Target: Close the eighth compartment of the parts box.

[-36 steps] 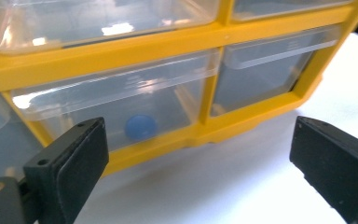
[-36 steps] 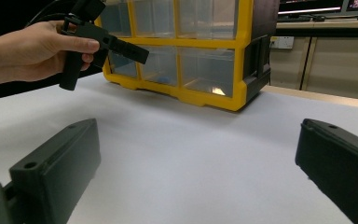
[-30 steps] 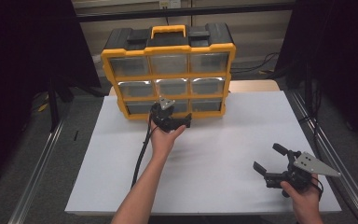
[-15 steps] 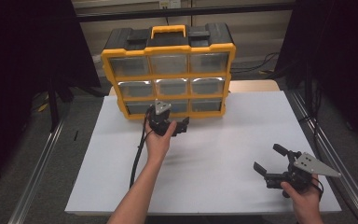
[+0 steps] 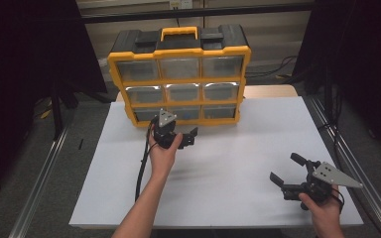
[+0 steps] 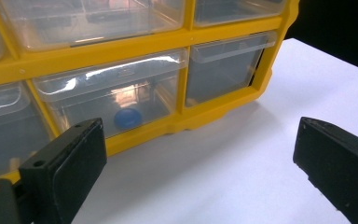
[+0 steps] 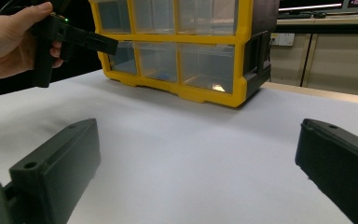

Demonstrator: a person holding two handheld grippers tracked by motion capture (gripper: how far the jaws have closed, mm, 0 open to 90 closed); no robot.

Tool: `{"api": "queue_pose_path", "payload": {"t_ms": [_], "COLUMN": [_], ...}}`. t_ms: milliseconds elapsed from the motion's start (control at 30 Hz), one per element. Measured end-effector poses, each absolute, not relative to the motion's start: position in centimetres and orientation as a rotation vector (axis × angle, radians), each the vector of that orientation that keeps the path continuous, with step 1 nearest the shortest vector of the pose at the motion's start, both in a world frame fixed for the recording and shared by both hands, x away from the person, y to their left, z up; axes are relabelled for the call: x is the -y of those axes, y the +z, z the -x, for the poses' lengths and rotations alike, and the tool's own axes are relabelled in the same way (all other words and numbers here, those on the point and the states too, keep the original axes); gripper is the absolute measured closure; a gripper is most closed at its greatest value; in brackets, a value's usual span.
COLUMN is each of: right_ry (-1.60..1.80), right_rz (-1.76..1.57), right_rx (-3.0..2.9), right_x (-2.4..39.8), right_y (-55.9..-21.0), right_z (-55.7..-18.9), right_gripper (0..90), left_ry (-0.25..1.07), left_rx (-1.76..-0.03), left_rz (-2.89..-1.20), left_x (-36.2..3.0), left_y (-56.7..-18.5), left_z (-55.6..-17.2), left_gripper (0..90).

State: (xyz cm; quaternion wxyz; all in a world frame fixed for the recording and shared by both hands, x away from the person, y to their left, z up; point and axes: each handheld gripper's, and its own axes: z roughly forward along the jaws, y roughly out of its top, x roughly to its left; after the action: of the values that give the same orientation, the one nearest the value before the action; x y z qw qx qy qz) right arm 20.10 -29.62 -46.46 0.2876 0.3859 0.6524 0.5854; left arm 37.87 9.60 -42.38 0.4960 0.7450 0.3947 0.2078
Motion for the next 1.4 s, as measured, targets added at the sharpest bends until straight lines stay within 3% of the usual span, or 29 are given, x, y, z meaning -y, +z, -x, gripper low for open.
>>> {"api": "queue_pose_path", "payload": {"t_ms": [1400], "right_ry": [1.548], "right_rz": [-1.042], "right_rx": [-1.753], "right_x": [29.4], "right_y": [-46.7], "right_z": [-20.3], "right_gripper": [0.0], "left_ry": [0.500], "left_rx": [-0.899], "left_rz": [-1.719], "left_x": [-13.8], "left_y": [-43.3], "left_z": [-33.8], "left_gripper": [2.7]}}
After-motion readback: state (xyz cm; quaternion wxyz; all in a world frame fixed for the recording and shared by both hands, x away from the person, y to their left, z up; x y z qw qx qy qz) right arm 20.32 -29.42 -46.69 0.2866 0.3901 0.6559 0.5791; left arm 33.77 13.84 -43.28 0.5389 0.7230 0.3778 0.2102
